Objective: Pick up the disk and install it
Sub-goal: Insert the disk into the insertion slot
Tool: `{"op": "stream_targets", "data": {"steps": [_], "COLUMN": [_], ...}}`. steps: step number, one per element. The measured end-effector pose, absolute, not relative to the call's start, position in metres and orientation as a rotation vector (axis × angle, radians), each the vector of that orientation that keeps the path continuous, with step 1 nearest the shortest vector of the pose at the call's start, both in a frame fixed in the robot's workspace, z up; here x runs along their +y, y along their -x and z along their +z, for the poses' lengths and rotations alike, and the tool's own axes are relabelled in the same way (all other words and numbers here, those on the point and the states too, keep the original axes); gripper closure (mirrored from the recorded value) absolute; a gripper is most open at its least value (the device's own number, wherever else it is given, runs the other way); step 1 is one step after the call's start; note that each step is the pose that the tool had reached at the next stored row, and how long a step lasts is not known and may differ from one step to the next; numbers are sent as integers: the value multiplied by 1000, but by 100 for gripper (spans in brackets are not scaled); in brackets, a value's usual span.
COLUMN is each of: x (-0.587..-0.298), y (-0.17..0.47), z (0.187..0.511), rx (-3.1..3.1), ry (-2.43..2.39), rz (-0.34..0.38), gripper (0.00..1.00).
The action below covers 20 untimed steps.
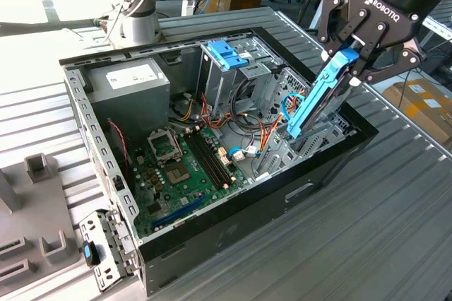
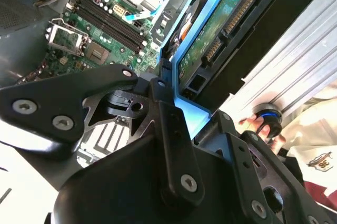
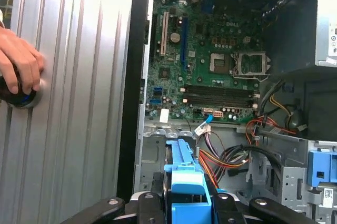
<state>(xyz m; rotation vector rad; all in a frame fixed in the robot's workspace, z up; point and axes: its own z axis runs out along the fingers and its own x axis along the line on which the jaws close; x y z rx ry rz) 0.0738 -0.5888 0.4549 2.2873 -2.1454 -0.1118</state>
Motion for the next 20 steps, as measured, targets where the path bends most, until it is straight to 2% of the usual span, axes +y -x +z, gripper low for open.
{"op": "stream_targets", "data": {"steps": [20], "x": [-581], "y": [-73], "z": [446], "rx": [-2201], "ry": [-2235], "rz": [-112], "gripper": [63]}}
